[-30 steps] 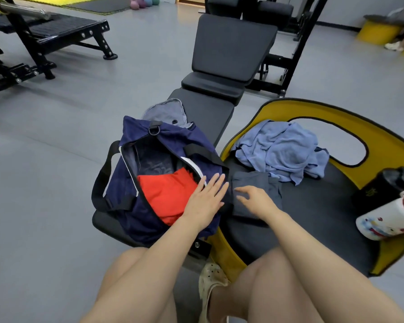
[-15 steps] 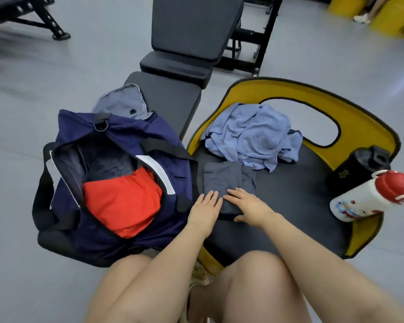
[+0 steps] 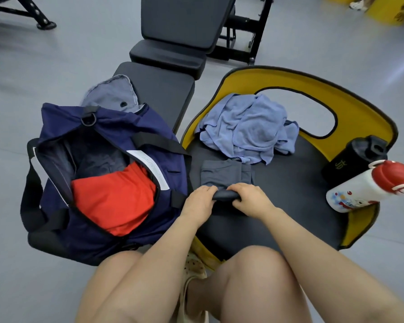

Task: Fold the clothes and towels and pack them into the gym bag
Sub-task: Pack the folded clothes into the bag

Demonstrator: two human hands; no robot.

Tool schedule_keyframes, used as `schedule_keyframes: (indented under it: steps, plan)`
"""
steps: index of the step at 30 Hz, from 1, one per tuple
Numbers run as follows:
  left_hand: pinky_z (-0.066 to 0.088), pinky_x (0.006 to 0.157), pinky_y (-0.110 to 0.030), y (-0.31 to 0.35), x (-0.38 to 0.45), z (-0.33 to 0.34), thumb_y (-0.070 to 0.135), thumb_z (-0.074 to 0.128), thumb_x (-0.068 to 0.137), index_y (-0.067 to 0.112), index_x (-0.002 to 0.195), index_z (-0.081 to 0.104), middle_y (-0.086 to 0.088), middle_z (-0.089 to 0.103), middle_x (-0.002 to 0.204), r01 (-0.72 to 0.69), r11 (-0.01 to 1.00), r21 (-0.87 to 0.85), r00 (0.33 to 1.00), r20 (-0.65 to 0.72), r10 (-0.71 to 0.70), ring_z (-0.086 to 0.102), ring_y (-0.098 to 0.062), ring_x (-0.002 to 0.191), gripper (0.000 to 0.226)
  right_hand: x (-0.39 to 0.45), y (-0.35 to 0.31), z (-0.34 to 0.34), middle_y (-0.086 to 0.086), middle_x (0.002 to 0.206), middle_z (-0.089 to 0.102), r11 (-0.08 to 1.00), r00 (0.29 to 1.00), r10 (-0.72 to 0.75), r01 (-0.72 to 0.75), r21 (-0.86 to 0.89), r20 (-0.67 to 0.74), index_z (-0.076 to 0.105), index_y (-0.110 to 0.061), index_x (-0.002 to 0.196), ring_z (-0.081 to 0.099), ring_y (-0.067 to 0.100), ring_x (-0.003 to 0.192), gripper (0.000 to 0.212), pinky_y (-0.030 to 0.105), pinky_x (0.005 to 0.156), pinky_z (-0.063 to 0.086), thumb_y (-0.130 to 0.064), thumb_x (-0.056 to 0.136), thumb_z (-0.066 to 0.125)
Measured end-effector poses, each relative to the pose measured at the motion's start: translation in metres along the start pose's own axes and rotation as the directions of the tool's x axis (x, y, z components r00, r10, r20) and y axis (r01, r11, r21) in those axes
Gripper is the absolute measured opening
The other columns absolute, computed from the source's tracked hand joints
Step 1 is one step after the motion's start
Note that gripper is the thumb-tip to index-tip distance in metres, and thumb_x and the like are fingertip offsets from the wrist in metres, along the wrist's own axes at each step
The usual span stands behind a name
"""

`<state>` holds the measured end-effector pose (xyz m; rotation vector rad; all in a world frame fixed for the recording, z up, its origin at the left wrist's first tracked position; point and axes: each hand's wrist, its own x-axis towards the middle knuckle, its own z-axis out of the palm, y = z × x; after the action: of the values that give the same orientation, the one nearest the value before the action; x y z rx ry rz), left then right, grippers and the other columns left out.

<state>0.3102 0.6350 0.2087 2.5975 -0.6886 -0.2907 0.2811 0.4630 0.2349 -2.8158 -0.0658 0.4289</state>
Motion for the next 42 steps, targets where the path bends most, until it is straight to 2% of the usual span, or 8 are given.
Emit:
schedule_keyframes:
  steps: [6,18,25,29,34,36,40,42]
  plan:
    - [0.043,0.090,-0.038,0.002,0.001,-0.012,0.027,0.049,0.095,0.019,0.121,0.051,-0.008,0.062,0.118,0.111,0.989,-0.099,0.989,0.113,-0.099,0.055,-0.032,0.109,0.027,-0.012,-0.009,-0.004,0.000,0.130,0.051,0.964,0.992,-0.108,0.120,-0.239,0.061,0.029,-0.023,0.143,0.052,0.023,0.112,0.073,0.032,0.092,0.037,-0.046,0.084,0.064]
    - [0.036,0.087,-0.021,-0.002,0.003,-0.016,0.037,0.065,0.087,0.009,0.118,0.051,-0.007,0.050,0.115,0.298,0.806,-0.511,0.946,0.044,-0.321,0.049,-0.017,0.103,0.044,-0.001,-0.006,-0.012,0.004,0.118,0.060,0.958,0.981,0.087,-0.131,0.255,0.176,0.052,-0.021,0.125,0.053,0.024,0.110,0.034,0.033,0.089,0.041,-0.032,0.094,0.057]
    - [0.037,0.095,-0.030,-0.003,0.012,-0.012,0.055,0.054,0.088,0.009,0.134,0.039,-0.008,0.050,0.135,0.493,0.733,-0.469,0.870,0.265,-0.416,0.047,-0.024,0.124,0.067,0.005,-0.009,-0.003,0.003,0.134,0.036,0.969,0.965,0.235,-0.242,0.049,0.117,0.050,-0.022,0.131,0.034,0.025,0.127,0.041,0.040,0.102,0.036,-0.040,0.094,0.052]
    - [0.037,0.106,-0.034,-0.003,0.022,-0.006,0.060,0.057,0.083,0.008,0.136,0.044,-0.007,0.049,0.139,0.562,0.688,-0.459,0.827,0.336,-0.451,0.045,-0.027,0.128,0.076,0.008,-0.002,-0.001,0.004,0.138,0.039,0.933,0.945,0.261,-0.300,0.199,0.198,0.051,-0.022,0.124,0.046,0.026,0.121,0.033,0.040,0.100,0.041,-0.036,0.094,0.054]
    - [0.047,0.091,-0.033,-0.002,0.026,-0.004,0.041,0.069,0.082,0.008,0.101,0.065,-0.007,0.066,0.111,0.559,0.543,-0.627,0.829,0.395,-0.397,0.060,-0.021,0.102,0.038,0.005,0.001,-0.001,0.004,0.123,0.046,0.926,0.953,0.252,-0.287,0.246,0.166,0.048,-0.023,0.122,0.050,0.024,0.109,0.032,0.035,0.092,0.041,-0.031,0.093,0.058]
    - [0.046,0.082,-0.029,0.001,0.024,-0.008,0.031,0.068,0.085,0.009,0.107,0.062,-0.005,0.063,0.112,0.538,0.493,-0.684,0.841,0.398,-0.366,0.058,-0.018,0.101,0.032,0.002,0.003,0.000,0.003,0.129,0.046,0.900,0.959,0.256,-0.283,0.332,0.125,0.041,-0.024,0.120,0.050,0.021,0.105,0.037,0.031,0.087,0.039,-0.028,0.090,0.063]
    - [0.045,0.069,-0.025,0.007,0.015,-0.018,0.027,0.067,0.085,0.013,0.106,0.057,-0.003,0.062,0.110,0.456,0.465,-0.759,0.889,0.360,-0.285,0.057,-0.014,0.095,0.028,-0.005,0.006,-0.009,0.006,0.147,0.032,0.836,0.951,0.244,-0.306,0.455,0.192,0.012,-0.025,0.151,0.036,0.021,0.135,0.085,0.029,0.105,0.031,-0.028,0.087,0.068]
    - [0.044,0.071,-0.025,0.009,0.009,-0.024,0.026,0.070,0.084,0.015,0.093,0.055,-0.003,0.066,0.104,0.407,0.459,-0.790,0.912,0.331,-0.241,0.058,-0.013,0.092,0.021,-0.006,0.007,-0.016,0.004,0.140,0.033,0.871,0.947,0.194,-0.286,0.401,0.255,0.013,-0.025,0.153,0.033,0.022,0.136,0.084,0.031,0.108,0.028,-0.030,0.088,0.067]
